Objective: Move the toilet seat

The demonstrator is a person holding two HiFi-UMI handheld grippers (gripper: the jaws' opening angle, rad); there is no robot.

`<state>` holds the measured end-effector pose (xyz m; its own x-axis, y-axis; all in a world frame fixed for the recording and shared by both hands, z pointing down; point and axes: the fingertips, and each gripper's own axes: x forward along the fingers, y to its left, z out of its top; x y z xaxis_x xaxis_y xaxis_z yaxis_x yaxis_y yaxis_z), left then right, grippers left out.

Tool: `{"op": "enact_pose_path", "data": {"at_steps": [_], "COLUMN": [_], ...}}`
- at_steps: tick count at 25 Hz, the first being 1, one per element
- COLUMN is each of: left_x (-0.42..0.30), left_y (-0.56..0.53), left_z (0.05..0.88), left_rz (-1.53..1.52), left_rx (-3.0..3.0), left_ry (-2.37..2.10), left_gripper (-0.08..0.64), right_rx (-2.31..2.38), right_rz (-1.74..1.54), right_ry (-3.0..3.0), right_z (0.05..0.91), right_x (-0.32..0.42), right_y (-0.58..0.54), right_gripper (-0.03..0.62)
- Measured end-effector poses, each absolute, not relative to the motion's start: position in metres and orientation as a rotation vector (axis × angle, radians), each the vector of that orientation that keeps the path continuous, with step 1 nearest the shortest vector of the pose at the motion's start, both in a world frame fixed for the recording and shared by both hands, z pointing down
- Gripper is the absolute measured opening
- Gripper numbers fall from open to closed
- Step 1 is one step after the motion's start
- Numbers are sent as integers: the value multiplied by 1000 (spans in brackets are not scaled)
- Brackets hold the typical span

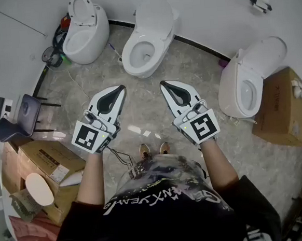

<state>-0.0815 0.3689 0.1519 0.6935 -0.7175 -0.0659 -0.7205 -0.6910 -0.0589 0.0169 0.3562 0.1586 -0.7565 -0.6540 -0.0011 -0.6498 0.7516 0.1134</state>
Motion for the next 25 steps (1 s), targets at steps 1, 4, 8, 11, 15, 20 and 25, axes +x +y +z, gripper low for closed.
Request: {"op": "enact_pose_path", "data": {"at_steps": [1,4,8,11,15,20,25], "left_x": [-81,-80,-77,-76,-71,-69,-67], "left_y": [370,372,374,376,377,378,380], "left_z": [152,151,153,154,150,152,152], "left_rz": [53,49,47,40,67,63,69], "left_rx": [-2814,-2809,-2813,-2817,-2824,-2824,-2830], "left_ry": [1196,1194,1196,1191,1192,1183,1173], "left_gripper": [15,15,15,15,15,17,17], "right_rx": [1081,1076,1086,1092,1083,1080,1074], "right_rz": [-170,-176,-160,-149,-156,-130,-154], "right_ry": [-2902,-2903,-2929,-2937,-2931,-2914,-2935], "right_z": [158,158,153,153,154,158,156], "right_x": [17,18,20,22,24,26,27], "right_y": [357,358,362,363,365,367,369], "right_gripper": [-2,-2,2,2,3,3,5]}}
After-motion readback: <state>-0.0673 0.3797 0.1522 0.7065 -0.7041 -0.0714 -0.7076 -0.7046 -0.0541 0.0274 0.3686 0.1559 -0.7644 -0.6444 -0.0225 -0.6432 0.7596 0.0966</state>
